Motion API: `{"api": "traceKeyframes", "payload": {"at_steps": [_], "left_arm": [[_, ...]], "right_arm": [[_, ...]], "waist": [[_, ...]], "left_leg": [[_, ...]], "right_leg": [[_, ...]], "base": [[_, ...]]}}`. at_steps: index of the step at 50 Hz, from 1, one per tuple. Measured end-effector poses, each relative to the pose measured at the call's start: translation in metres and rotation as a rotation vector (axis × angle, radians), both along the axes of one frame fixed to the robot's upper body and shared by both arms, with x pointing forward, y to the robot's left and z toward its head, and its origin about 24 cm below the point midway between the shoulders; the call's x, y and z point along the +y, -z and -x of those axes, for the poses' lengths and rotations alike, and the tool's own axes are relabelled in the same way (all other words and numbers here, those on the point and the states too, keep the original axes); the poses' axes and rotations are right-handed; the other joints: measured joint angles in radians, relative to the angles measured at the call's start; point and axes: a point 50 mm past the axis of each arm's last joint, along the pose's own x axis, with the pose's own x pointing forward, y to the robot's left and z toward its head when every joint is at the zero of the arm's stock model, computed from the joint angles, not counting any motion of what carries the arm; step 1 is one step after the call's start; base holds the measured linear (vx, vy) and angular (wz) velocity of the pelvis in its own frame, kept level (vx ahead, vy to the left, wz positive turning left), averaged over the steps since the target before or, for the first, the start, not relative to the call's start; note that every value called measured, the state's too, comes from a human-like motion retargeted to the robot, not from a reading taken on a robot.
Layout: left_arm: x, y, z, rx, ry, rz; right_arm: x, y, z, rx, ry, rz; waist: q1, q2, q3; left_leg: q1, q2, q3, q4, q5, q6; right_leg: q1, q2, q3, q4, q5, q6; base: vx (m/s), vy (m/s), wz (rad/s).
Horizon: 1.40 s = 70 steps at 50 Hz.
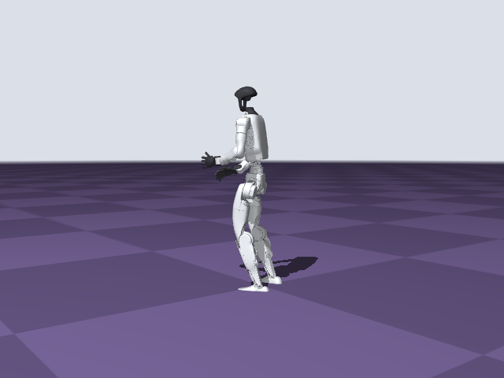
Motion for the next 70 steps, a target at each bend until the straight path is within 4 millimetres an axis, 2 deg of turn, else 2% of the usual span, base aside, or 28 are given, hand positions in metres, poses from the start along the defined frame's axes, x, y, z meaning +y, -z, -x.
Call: {"api": "traceKeyframes", "payload": {"at_steps": [8,19,34,49,55,59,65,70], "left_arm": [[0.003,-0.006,0.000,-0.011,-0.026,0.047],[0.003,-0.010,0.001,-0.034,-0.018,0.024],[0.000,-0.006,0.004,-0.023,0.032,-0.017],[-0.007,0.004,0.003,0.013,0.137,-0.119],[-0.012,0.017,0.003,0.057,0.200,-0.196],[-0.007,0.033,0.001,0.109,0.220,-0.288],[0.015,0.061,0.001,0.205,0.216,-0.467],[0.046,0.095,0.013,0.350,0.191,-0.634]], "right_arm": [[-0.003,0.013,0.004,0.098,0.034,-0.015],[-0.009,0.029,0.008,0.239,0.080,-0.051],[-0.021,0.051,0.015,0.467,0.150,-0.113],[-0.029,0.065,0.020,0.658,0.129,-0.120],[-0.038,0.071,0.028,0.722,0.118,-0.081],[-0.045,0.078,0.039,0.774,0.116,-0.044],[-0.045,0.084,0.048,0.816,0.098,-0.009],[-0.041,0.084,0.046,0.811,0.081,0.011]], "waist": [[0.002,-0.003,0.010],[0.007,-0.005,0.018],[0.017,-0.003,0.021],[0.016,0.007,0.019],[0.013,0.012,0.018],[0.011,0.015,0.016],[0.006,0.016,0.011],[0.001,0.011,0.006]], "left_leg": [[-0.005,0.011,0.002,0.027,-0.013,-0.007],[0.000,0.020,0.008,0.019,-0.009,-0.013],[0.011,0.029,0.007,-0.024,0.016,-0.026],[0.027,0.030,0.018,-0.070,0.052,-0.030],[0.027,0.027,0.028,-0.073,0.057,-0.025],[0.027,0.024,0.036,-0.075,0.057,-0.018],[0.031,0.015,0.053,-0.088,0.058,0.000],[0.037,0.003,0.070,-0.107,0.059,0.018]], "right_leg": [[-0.001,0.006,-0.003,0.015,-0.012,-0.006],[-0.004,0.008,-0.013,0.025,-0.020,-0.009],[-0.007,0.017,-0.022,0.006,-0.011,-0.007],[0.003,0.021,-0.017,-0.041,0.014,0.001],[0.006,0.018,-0.015,-0.057,0.026,0.006],[0.006,0.014,-0.011,-0.066,0.032,0.010],[0.002,0.005,-0.002,-0.076,0.043,0.020],[-0.005,-0.007,0.010,-0.081,0.051,0.030]], "base": [[0.00,0.00,0.00],[0.00,0.00,0.00],[0.00,0.00,0.00],[0.00,0.00,0.00],[0.00,0.00,0.00],[-0.01,0.04,-0.07],[0.00,0.08,-0.12],[0.01,0.10,-0.16]]}}
